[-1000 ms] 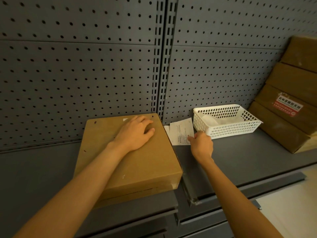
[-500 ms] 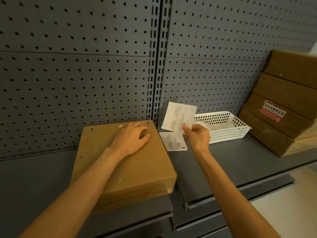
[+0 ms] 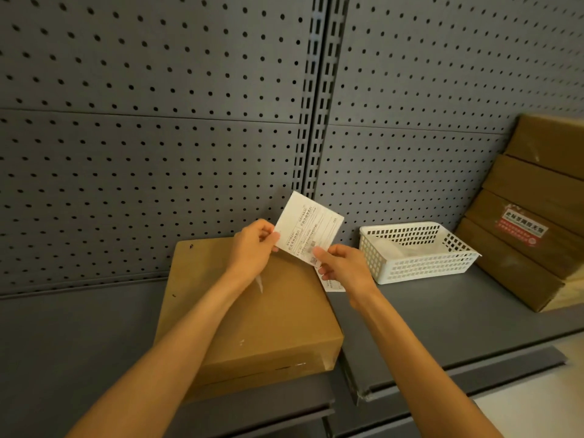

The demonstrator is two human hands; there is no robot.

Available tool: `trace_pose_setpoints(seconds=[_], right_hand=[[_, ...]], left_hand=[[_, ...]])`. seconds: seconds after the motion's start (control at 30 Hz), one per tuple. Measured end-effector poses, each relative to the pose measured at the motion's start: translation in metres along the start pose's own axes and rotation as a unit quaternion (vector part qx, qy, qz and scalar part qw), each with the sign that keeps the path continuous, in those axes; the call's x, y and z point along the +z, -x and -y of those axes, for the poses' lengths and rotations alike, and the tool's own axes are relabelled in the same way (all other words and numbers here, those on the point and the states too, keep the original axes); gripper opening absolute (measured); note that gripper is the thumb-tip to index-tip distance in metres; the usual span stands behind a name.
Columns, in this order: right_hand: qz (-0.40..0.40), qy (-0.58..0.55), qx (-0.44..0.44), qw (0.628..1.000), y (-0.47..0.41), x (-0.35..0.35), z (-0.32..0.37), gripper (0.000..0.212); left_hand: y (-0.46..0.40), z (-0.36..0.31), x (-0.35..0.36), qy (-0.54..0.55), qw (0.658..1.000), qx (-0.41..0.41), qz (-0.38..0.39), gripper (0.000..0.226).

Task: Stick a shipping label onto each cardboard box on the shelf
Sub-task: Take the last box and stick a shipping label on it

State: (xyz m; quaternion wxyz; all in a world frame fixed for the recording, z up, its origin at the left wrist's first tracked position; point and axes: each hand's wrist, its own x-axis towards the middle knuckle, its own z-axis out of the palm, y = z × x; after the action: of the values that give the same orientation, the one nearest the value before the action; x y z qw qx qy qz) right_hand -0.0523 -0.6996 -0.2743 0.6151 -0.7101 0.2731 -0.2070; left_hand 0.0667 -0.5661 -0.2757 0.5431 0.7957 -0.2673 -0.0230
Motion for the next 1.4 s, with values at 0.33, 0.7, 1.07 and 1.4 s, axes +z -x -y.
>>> trace_pose_setpoints(seconds=[0.33,0.7,1.07,1.4], right_hand=[[0.0,0.031,-0.035,0.999,-0.008,-0.023,0.017,0.009],[-0.06,-0.091,-0.058,0.992,-0.006,-0.02,0.021,0.008],[-0.057,-0.117,-0.06,0.99,-0.004,-0.02,0.018,0.011],[-0.056,-0.123,-0.059,0.989,-0.003,-0.018,0.016,0.014]], left_hand=[[0.001,-0.002,0.0,-0.022,0.999,0.04,0.01,0.014],[0.007,-0.014,-0.009,0.204,0.969,-0.085,0.113,0.019],[0.01,-0.019,-0.008,0.176,0.965,-0.085,0.177,0.011],[0.01,-0.02,-0.008,0.174,0.966,-0.091,0.166,0.01]])
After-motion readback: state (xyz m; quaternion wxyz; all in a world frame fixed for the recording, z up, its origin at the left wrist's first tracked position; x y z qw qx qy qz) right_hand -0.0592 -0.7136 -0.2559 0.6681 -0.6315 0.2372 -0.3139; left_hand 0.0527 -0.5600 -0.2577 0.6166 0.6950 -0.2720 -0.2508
